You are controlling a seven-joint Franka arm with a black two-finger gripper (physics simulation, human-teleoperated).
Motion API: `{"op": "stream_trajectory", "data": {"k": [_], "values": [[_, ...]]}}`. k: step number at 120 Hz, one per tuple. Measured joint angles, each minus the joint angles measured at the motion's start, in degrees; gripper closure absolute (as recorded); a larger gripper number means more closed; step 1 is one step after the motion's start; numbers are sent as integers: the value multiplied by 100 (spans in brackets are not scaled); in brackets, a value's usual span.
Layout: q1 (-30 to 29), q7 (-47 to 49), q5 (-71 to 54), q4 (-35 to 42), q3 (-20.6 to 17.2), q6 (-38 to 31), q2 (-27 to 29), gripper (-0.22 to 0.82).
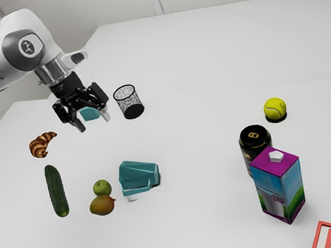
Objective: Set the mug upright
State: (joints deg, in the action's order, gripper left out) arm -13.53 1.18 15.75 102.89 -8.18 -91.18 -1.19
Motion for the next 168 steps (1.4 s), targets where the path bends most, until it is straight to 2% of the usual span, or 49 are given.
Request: {"op": "stream_trajectory", "data": {"k": [43,81,104,136,168], "values": [[-815,-909,894,1209,-5,-802,-286,0],[-818,-2462,1915,1789,-3,-1848,-691,0],[-813,-3300,2223,1899,-11,-2253,-908,0],[-812,-4098,2614,1985,-26,-2355,-1164,1],[-857,-4613,2935,1998,-26,-1963,-1219,19]]}}
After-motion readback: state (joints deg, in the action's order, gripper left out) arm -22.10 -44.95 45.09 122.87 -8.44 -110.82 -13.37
